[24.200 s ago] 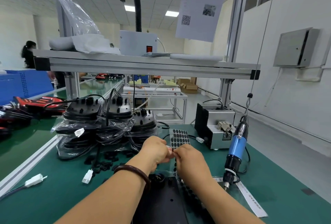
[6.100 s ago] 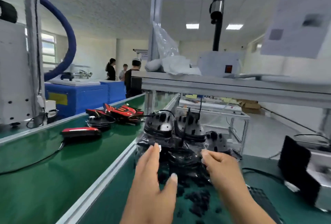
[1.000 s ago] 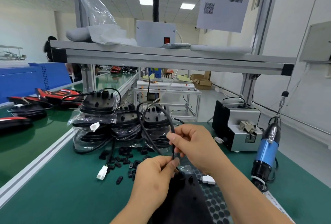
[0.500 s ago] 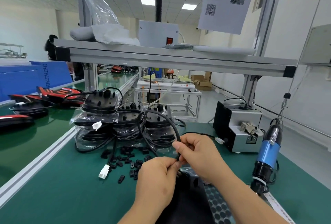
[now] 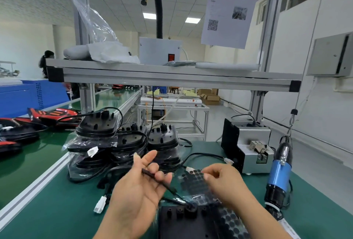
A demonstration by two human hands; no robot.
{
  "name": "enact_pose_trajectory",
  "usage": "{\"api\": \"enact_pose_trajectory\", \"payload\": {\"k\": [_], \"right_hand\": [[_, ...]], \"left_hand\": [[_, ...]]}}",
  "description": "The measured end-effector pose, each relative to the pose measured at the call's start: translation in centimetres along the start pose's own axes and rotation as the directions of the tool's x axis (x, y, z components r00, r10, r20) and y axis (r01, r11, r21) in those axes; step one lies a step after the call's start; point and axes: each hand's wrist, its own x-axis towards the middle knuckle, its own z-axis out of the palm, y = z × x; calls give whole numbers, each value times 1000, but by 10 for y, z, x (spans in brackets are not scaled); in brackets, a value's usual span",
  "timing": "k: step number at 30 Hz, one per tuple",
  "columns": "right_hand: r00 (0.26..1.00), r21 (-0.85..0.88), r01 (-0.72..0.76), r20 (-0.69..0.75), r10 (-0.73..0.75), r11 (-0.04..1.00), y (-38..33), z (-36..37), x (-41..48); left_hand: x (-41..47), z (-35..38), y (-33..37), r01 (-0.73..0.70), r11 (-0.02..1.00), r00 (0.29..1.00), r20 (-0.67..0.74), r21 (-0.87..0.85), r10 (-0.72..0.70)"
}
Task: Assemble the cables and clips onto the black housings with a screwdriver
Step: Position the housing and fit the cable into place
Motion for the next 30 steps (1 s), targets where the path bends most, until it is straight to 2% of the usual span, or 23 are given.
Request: {"api": "enact_pose_trajectory", "payload": {"k": [2, 4, 6, 9, 13, 14, 16, 18, 19, 21, 23, 27, 30], "right_hand": [[987, -366, 16, 155, 44, 930, 7, -3, 4], [949, -542, 81, 299, 101, 836, 12, -1, 4], [937, -579, 108, 331, 112, 808, 12, -2, 1], [929, -502, 103, 357, 96, 859, 16, -11, -3], [886, -653, 190, 436, 159, 733, 17, -16, -10], [894, -645, 194, 426, 137, 739, 15, -17, -11], [921, -508, 169, 386, 48, 844, 10, -26, -13], [956, -158, 45, 294, 3, 986, 3, -44, -7], [977, 67, -8, 214, -7, 998, -1, -55, -2], [999, 449, -48, 39, 34, 892, -10, -77, 9], [995, 672, -13, -63, 75, 741, -22, -101, 23], [984, 824, 132, -177, 30, 551, -54, -150, 45], [951, 848, 263, -309, 26, 460, -73, -173, 56]], "left_hand": [[2, 0, 2, 44, 996, 998, -34, -77, -47], [1, 0, 2, 74, 994, 994, -76, -79, -80], [0, -1, 2, 60, 997, 989, -130, -57, -67], [1, -5, 6, -1, 999, 978, -209, -47, -9], [4, -12, 23, -4, 980, 976, -216, -201, -41], [3, -12, 26, 25, 978, 978, -198, -207, -67], [3, -11, 30, 79, 984, 979, -174, -158, -107], [5, -9, 32, 99, 992, 976, -188, -82, -113], [6, -8, 33, 104, 994, 975, -191, -41, -110], [8, -7, 34, 100, 994, 980, -177, 52, -89], [9, -4, 34, 71, 987, 988, -148, 145, -50], [11, 5, 33, -21, 950, 995, -87, 311, 51], [14, 6, 31, -80, 939, 990, -82, 334, 113]]}}
